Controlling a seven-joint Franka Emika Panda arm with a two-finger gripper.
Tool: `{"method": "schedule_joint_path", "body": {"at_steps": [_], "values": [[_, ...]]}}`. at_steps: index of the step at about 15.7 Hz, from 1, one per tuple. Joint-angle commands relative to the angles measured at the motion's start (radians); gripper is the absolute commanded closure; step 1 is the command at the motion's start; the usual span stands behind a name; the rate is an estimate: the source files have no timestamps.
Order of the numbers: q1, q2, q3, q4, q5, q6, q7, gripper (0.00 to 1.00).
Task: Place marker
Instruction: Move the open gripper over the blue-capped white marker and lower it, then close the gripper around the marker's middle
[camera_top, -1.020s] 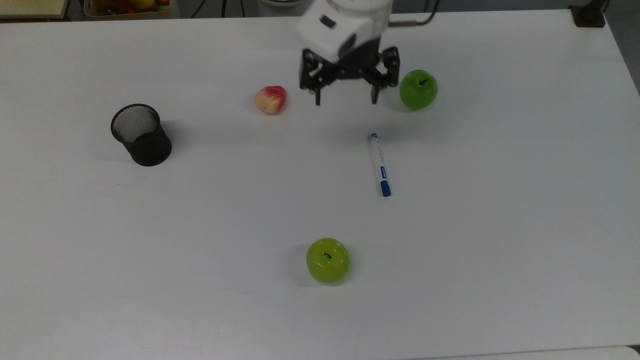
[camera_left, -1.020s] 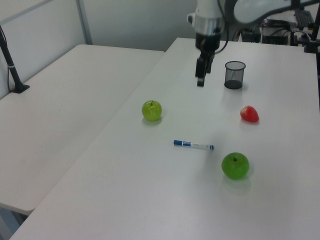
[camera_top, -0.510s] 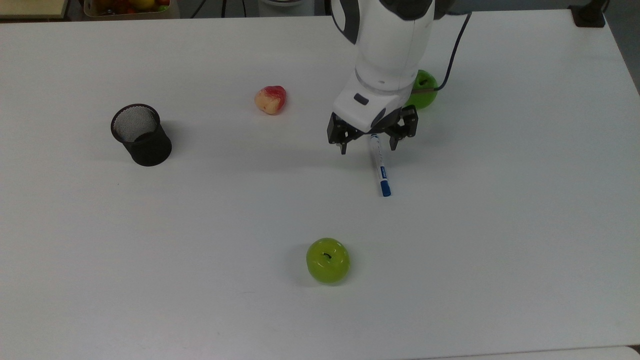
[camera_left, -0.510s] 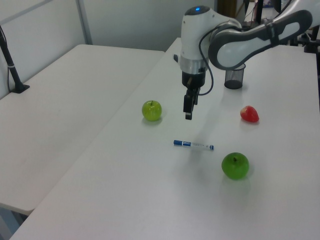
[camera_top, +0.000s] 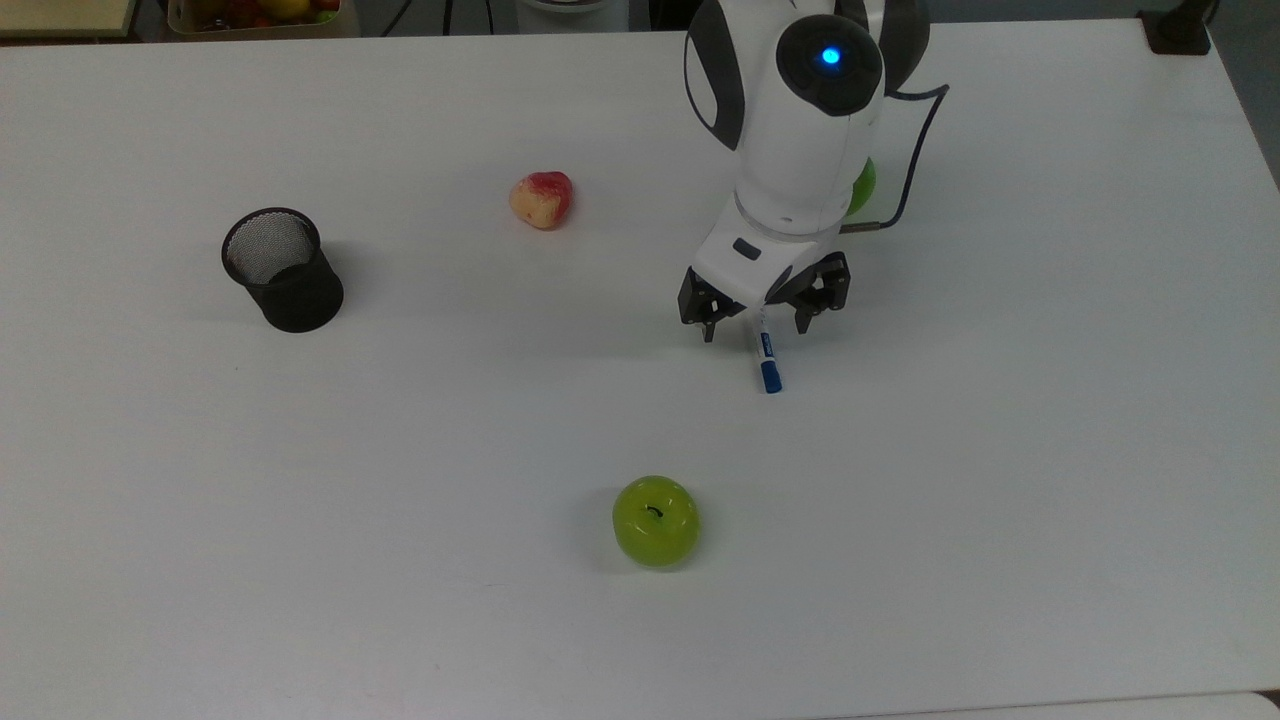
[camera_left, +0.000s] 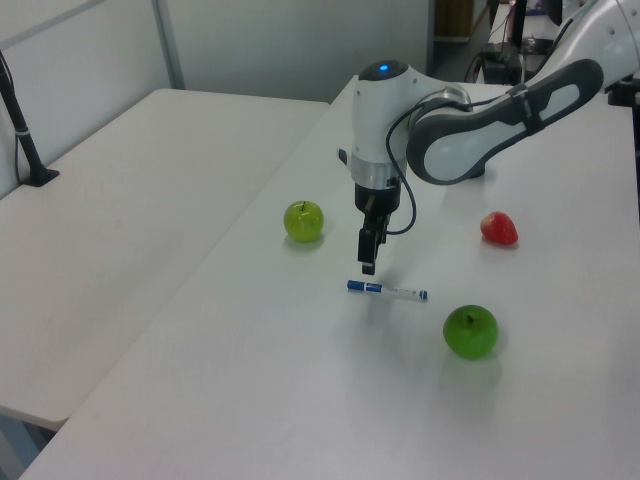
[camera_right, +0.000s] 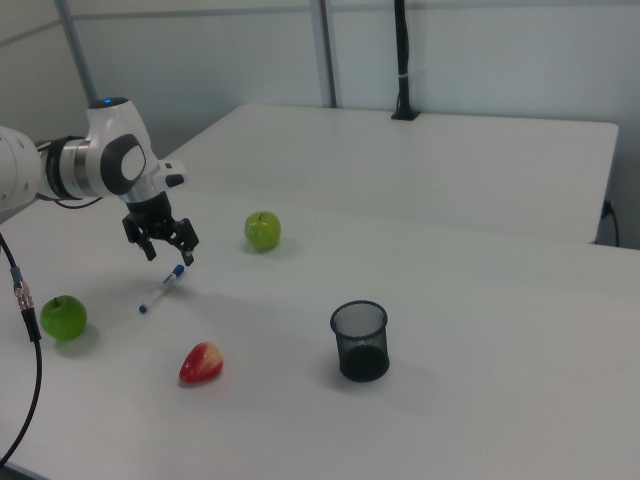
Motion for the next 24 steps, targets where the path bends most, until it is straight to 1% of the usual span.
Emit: {"method": "schedule_joint_path", "body": {"at_steps": [1, 2, 3, 5, 7, 9, 10, 11, 12, 15, 17, 18, 20, 21, 24], "values": [[0.012, 0.04, -0.01, 0.014, -0.04, 0.066, 0.062, 0.02], [0.014, 0.049, -0.01, 0.016, -0.051, 0.078, 0.068, 0.04], [0.019, 0.054, -0.01, 0.014, -0.063, 0.087, 0.068, 0.09], [0.029, 0.074, -0.011, 0.014, -0.075, 0.104, 0.07, 0.2], [0.029, 0.083, -0.01, 0.016, -0.077, 0.107, 0.07, 0.22], [0.029, 0.088, -0.01, 0.014, -0.077, 0.121, 0.07, 0.28], [0.031, 0.091, -0.01, 0.014, -0.077, 0.126, 0.07, 0.35], [0.031, 0.092, -0.011, 0.014, -0.077, 0.127, 0.07, 0.46], [0.031, 0.092, -0.011, 0.014, -0.077, 0.127, 0.07, 0.54], [0.029, 0.094, -0.01, 0.014, -0.077, 0.127, 0.07, 0.77], [0.029, 0.094, -0.011, 0.014, -0.077, 0.127, 0.07, 0.9], [0.029, 0.092, -0.011, 0.014, -0.077, 0.127, 0.068, 0.94], [0.029, 0.091, -0.01, 0.014, -0.077, 0.126, 0.068, 0.95], [0.029, 0.089, -0.01, 0.016, -0.075, 0.124, 0.068, 0.99], [0.025, 0.067, -0.011, 0.016, -0.074, 0.113, 0.067, 0.99]]}}
